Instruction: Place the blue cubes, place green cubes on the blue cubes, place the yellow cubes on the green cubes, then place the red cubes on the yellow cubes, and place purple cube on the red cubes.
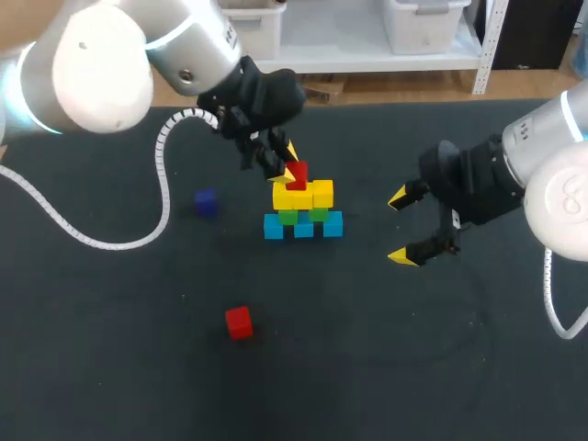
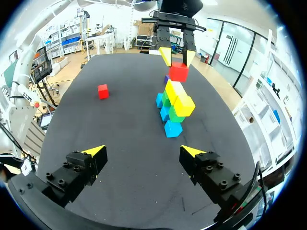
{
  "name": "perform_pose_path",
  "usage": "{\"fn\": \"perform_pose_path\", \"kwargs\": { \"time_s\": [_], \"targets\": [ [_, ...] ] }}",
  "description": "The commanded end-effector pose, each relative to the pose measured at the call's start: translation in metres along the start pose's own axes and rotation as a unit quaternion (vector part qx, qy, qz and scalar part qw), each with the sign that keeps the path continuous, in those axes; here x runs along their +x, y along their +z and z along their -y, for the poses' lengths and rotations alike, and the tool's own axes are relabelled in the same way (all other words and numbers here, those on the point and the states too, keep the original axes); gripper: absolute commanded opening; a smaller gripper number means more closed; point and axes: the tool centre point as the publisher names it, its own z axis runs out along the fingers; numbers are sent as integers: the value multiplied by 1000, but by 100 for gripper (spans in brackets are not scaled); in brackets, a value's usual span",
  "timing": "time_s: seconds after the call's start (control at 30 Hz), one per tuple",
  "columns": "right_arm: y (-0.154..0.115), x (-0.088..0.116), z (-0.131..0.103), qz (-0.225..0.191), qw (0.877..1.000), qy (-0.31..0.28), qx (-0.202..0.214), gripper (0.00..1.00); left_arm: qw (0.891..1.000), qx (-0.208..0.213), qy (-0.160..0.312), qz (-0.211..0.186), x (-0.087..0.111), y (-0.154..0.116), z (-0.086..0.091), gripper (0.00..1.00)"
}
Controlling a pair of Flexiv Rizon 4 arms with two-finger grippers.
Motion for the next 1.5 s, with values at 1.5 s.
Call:
{"fn": "perform_pose_path", "kwargs": {
  "time_s": [1.5],
  "targets": [
    [0, 1, 0, 1, 1000, 0, -1, 100, 1000, 20, -22, -10, 16, 12, -7, 0]
  ]
}}
